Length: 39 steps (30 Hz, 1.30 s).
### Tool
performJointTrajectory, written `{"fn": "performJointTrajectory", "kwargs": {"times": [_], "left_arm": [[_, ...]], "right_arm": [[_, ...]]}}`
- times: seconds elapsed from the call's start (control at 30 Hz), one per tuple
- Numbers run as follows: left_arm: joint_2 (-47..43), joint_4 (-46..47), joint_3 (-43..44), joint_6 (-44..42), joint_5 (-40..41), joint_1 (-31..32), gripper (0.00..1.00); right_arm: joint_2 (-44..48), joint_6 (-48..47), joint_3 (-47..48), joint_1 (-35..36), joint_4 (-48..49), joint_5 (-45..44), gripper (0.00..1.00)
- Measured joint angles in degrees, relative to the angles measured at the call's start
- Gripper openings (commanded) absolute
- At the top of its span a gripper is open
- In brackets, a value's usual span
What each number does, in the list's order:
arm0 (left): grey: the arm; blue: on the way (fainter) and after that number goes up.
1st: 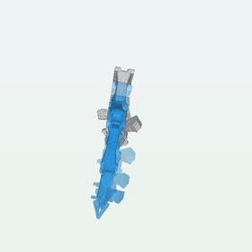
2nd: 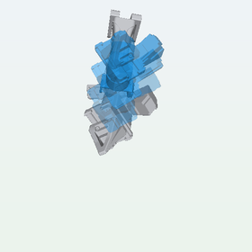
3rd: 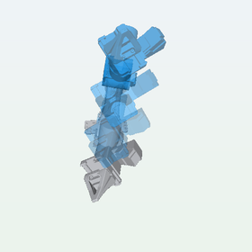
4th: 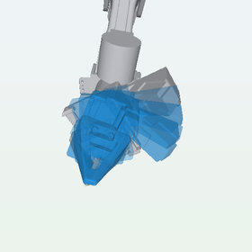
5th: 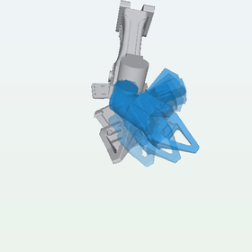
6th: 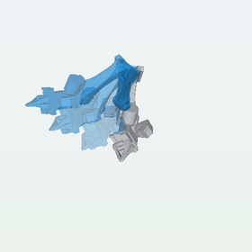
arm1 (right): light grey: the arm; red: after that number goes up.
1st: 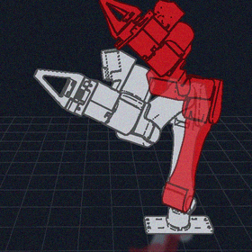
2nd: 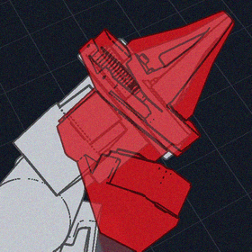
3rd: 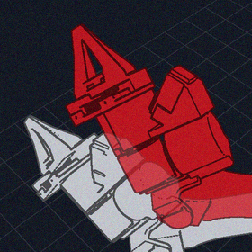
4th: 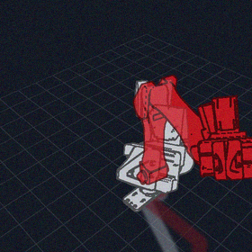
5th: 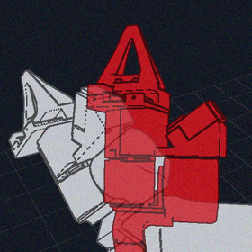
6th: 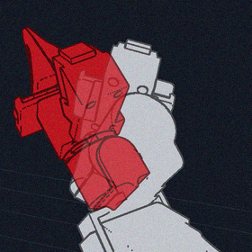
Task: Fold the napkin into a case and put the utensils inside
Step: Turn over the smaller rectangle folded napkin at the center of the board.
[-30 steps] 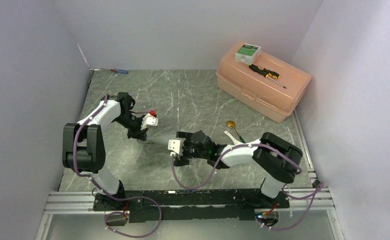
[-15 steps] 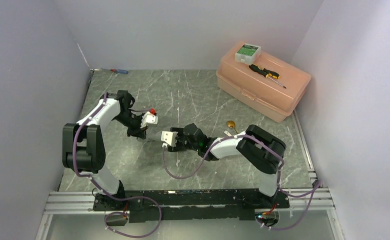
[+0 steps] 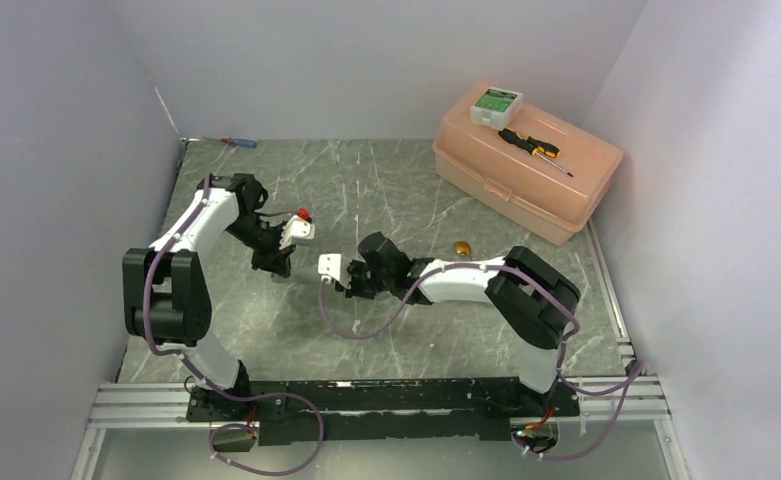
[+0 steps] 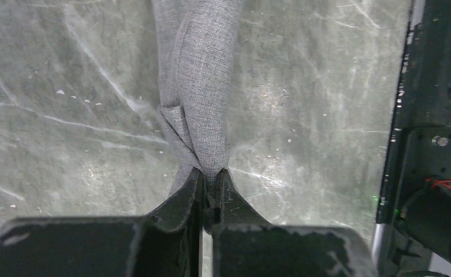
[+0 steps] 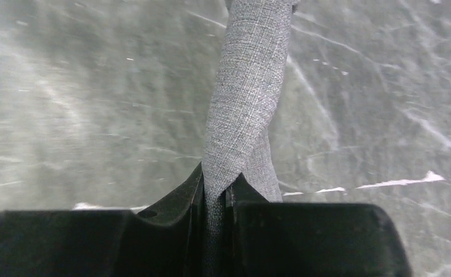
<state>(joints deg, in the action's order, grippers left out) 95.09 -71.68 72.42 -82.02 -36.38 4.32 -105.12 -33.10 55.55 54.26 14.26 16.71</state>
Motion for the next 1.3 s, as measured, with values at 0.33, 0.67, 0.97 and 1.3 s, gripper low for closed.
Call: {"fn": "performJointTrajectory", "kwargs": {"times": [0.33,0.67,0.97,1.3], "left_arm": [[-2.14,-9.92,1.79,0.50,-4.61,-0.22,0.03],[2.84,-12.17,-3.08,4.37,-7.91,-0.33,0.03],[20.15,-10.58,1.33,11.43,-10.34,-5.18,0.03],[22.21,-2.62,2.56,25.66,-9.49,-7.19,0.03]], "right_arm": [[4.24,8.11,15.56,-3.04,-35.08,21.92,0.00],[-14.62,0.24,29.57,-8.87,-58.05,45.75,0.10],[-25.49,2.10,36.00,-13.11,-61.35,48.61,1.00],[-8.85,16.31,20.35,-15.26,-36.50,24.37,0.99]]}}
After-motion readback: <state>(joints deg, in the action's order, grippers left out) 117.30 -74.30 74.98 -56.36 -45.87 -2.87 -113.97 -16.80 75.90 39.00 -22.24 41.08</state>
